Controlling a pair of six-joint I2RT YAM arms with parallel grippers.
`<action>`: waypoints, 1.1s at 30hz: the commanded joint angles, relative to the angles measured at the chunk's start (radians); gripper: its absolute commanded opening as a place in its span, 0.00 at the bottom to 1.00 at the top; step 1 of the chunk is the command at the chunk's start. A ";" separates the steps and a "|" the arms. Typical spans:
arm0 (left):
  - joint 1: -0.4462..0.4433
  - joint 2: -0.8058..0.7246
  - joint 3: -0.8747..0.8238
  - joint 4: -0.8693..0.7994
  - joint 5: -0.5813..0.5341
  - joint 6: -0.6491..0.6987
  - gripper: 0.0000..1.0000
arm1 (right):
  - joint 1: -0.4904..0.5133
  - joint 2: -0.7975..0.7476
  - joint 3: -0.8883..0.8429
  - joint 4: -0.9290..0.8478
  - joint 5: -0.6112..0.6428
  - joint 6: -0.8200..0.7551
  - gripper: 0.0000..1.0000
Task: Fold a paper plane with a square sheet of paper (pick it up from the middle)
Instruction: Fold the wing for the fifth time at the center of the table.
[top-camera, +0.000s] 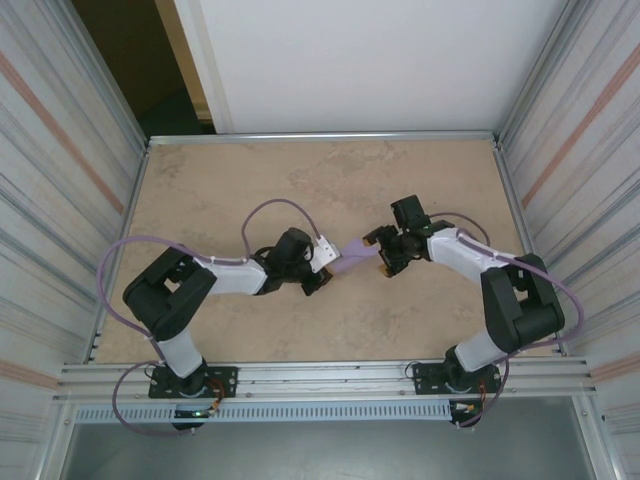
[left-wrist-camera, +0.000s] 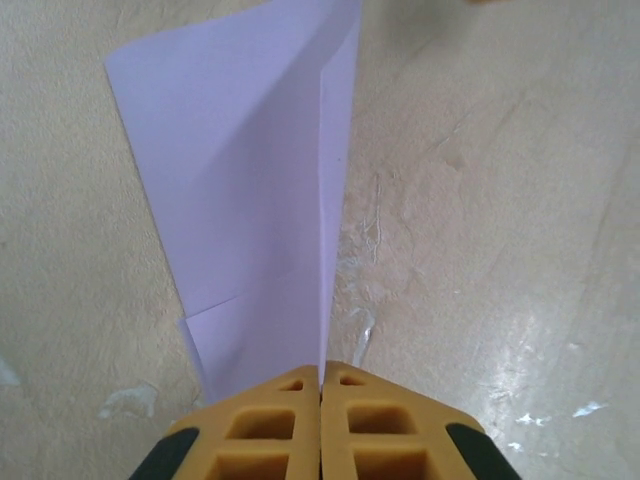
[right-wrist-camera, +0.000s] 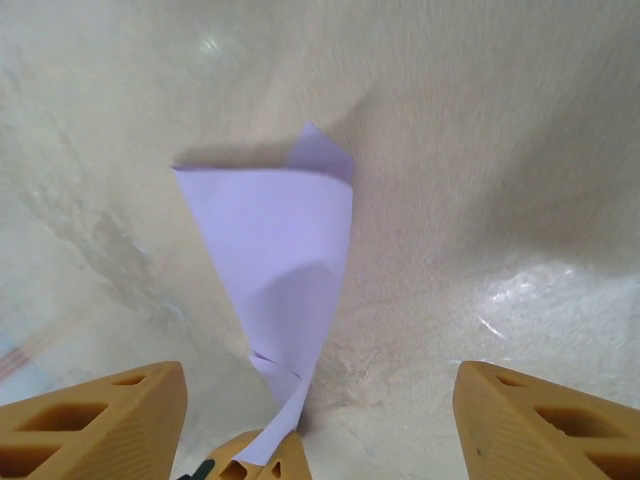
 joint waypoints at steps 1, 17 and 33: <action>0.030 -0.026 -0.033 0.066 0.121 -0.126 0.06 | -0.005 -0.078 -0.014 -0.028 0.068 -0.179 0.70; 0.113 0.076 -0.046 0.178 0.332 -0.525 0.00 | 0.128 -0.137 -0.118 0.102 0.097 -0.451 0.75; 0.131 0.113 -0.010 0.125 0.373 -0.693 0.00 | 0.203 0.059 -0.039 0.143 0.009 -0.473 0.73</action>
